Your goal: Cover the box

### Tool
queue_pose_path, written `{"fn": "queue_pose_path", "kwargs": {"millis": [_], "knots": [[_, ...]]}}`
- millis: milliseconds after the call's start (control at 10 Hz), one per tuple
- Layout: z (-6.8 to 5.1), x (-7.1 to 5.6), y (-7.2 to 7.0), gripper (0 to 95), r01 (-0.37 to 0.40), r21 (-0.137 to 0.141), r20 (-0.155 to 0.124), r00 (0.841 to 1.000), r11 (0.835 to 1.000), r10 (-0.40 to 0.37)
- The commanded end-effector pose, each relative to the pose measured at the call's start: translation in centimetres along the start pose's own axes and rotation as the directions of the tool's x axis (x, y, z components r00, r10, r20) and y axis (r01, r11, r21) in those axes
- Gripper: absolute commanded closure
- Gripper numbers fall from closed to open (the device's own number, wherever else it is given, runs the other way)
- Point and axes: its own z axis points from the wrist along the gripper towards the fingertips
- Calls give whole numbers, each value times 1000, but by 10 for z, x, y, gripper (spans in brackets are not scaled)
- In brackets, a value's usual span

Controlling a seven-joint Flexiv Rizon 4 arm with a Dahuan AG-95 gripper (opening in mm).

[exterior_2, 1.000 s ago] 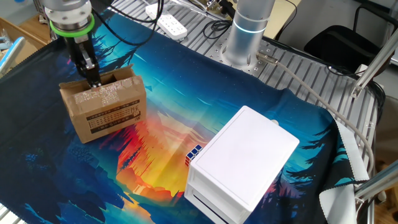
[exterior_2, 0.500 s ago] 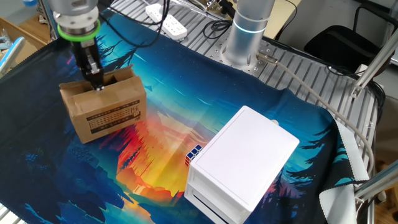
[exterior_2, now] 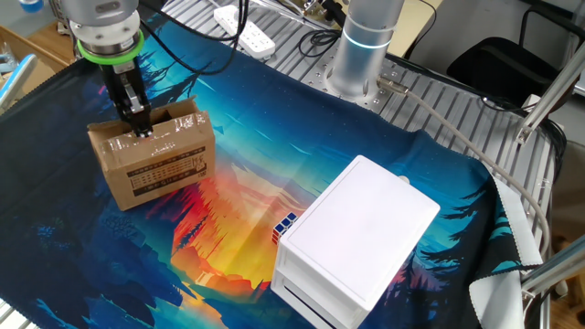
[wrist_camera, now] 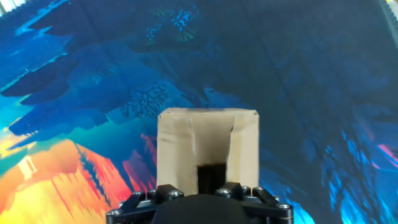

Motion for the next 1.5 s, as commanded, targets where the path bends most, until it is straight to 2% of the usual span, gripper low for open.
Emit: {"fn": "queue_pose_path", "kwargs": {"millis": [100, 200, 300, 800, 1000, 1200, 1500], "knots": [[3, 2, -2, 380, 10, -6, 1, 1000, 1000, -10], [6, 2, -3, 380, 18, -12, -2, 1000, 1000, -18], [6, 2, -3, 570, 20, -15, -4, 1000, 1000, -20], [7, 1, -6, 570, 49, -19, -7, 999, 999, -49], [14, -1, -11, 570, 62, -29, -6, 998, 998, -62], [25, -5, -18, 570, 66, -53, -10, 998, 996, -67], [28, -5, -19, 570, 53, -66, -11, 998, 996, -54]]}}
